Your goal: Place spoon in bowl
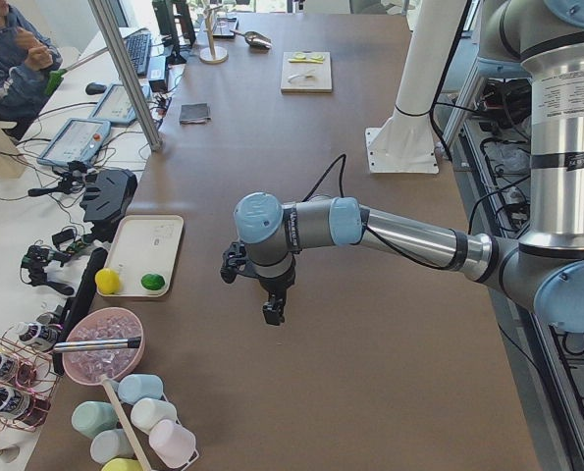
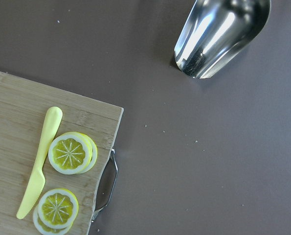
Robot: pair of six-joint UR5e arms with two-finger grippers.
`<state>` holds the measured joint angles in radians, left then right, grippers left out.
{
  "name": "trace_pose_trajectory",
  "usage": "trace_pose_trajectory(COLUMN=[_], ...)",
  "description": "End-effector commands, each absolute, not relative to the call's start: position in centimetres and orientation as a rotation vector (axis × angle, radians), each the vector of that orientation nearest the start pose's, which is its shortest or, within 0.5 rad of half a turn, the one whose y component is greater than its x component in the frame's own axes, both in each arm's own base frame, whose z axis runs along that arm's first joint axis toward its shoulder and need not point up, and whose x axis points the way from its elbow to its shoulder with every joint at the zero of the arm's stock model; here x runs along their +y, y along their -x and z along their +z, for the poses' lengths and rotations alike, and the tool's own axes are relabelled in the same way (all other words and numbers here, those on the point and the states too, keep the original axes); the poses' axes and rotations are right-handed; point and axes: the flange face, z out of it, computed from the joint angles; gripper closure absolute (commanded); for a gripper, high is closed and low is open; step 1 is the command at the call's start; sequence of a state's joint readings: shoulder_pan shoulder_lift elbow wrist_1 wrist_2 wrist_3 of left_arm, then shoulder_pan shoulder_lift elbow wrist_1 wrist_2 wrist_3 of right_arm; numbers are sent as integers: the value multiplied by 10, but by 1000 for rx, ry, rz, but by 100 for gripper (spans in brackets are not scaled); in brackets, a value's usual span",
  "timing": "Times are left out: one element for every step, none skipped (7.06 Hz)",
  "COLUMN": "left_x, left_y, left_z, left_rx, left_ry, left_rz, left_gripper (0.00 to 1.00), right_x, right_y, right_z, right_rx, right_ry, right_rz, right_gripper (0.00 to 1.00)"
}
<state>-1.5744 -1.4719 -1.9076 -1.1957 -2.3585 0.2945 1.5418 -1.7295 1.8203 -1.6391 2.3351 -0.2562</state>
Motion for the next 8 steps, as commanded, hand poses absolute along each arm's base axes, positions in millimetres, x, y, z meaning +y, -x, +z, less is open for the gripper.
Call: trace_pose_trajectory(left_x=[-428, -430, -430, -430, -430, -429, -430, -431], left_y=[65, 65, 64, 64, 64, 64, 64, 64], left_z=[576, 575, 571, 573, 574, 575, 575, 575], left_rx=[798, 799, 798, 797, 797, 799, 799, 798], left_ry=[10, 8, 1, 4, 7, 8, 8, 5], left_rz=[220, 219, 224, 223, 222, 221, 222, 222], left_gripper=[2, 2, 2, 2, 2, 2, 2, 2], right_x=[-427, -427, -427, -427, -427, -427, -425, -424], right_y=[-52, -51, -52, -51, -52, -52, -52, -52], right_z=[615, 615, 614, 614, 612, 611, 608, 610], right_rx=[-759, -762, -763, -763, -763, -758, -760, -763], right_ry=[-112, -110, -112, -113, -118, -119, -124, -116], right_rz=[-281, -280, -279, -281, -281, -282, -281, -274], right_gripper=[0, 0, 0, 0, 0, 0, 0, 0])
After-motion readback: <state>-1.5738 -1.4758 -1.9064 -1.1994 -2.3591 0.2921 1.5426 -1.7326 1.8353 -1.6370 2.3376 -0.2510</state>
